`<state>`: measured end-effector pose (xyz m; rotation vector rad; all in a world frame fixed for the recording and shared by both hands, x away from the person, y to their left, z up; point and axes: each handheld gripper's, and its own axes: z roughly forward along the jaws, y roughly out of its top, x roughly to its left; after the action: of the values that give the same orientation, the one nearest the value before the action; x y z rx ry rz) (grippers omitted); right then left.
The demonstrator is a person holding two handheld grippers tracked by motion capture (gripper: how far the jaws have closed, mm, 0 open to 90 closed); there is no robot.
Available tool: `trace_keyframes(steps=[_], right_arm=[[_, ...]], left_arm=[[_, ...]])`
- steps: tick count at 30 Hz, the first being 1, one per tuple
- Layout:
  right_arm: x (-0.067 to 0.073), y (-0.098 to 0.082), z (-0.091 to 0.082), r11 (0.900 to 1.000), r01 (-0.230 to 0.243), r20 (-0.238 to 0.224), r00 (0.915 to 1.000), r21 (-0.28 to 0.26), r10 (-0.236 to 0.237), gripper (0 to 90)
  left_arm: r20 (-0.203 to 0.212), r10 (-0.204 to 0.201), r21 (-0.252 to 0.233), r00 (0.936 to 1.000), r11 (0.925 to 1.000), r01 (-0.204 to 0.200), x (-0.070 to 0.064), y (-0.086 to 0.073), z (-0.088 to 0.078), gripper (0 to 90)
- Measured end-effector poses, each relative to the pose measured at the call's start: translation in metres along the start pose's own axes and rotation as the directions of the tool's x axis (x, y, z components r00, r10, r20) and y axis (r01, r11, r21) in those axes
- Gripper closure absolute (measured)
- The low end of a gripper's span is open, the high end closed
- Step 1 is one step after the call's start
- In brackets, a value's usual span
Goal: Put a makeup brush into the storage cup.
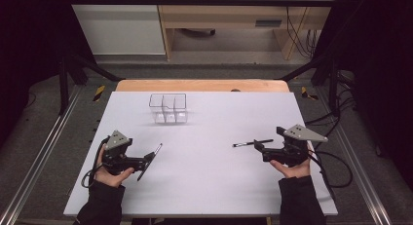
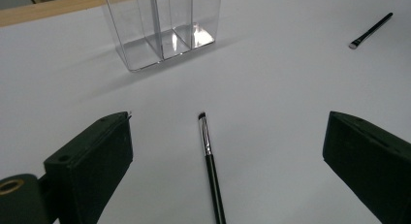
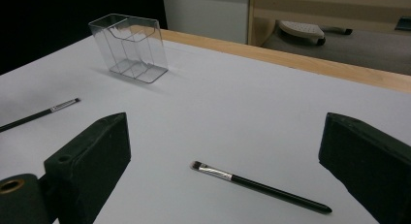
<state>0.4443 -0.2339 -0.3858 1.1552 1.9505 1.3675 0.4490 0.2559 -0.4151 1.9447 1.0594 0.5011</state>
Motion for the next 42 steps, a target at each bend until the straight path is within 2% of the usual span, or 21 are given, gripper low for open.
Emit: trace_keyframes(steps=[9, 20, 23, 24, 31, 40, 42], right_arm=[[0.001, -0.001, 0.003, 1.000, 0.001, 0.007, 1.0000, 0.016, -0.001, 5.1], [0.003, -0.002, 0.007, 1.000, 0.002, 0.004, 1.0000, 0.030, -0.002, 5.1], [0.003, -0.003, 0.007, 0.999, 0.006, 0.003, 1.0000, 0.034, -0.006, 5.1], [0.003, -0.003, 0.008, 0.999, 0.007, 0.004, 1.0000, 0.036, -0.007, 5.1], [0.003, -0.003, 0.008, 0.999, 0.005, 0.001, 1.0000, 0.038, -0.005, 5.1], [0.003, -0.004, 0.010, 0.999, 0.005, 0.003, 1.0000, 0.045, -0.005, 4.9], [0.003, -0.004, 0.010, 0.999, 0.005, 0.003, 1.0000, 0.045, -0.005, 5.0]], left_arm=[[-0.015, 0.018, 0.066, 0.9997, 0.9977, -0.017, -0.002, -0.002, 0.012, 4.7], [-0.025, 0.039, 0.146, 0.9989, 0.9887, -0.035, -0.004, -0.005, 0.026, 6.4], [-0.027, 0.047, 0.170, 0.9985, 0.9846, -0.041, -0.004, -0.006, 0.030, 7.6], [-0.031, 0.056, 0.187, 0.9979, 0.9810, -0.049, -0.005, -0.006, 0.033, 8.7], [-0.058, 0.072, 0.229, 0.9957, 0.9717, -0.057, -0.005, -0.009, 0.040, 13.7], [-0.066, 0.078, 0.274, 0.9947, 0.9600, -0.057, -0.005, -0.012, 0.046, 25.0], [-0.068, 0.082, 0.284, 0.9943, 0.9569, -0.060, -0.006, -0.013, 0.047, 30.0]])
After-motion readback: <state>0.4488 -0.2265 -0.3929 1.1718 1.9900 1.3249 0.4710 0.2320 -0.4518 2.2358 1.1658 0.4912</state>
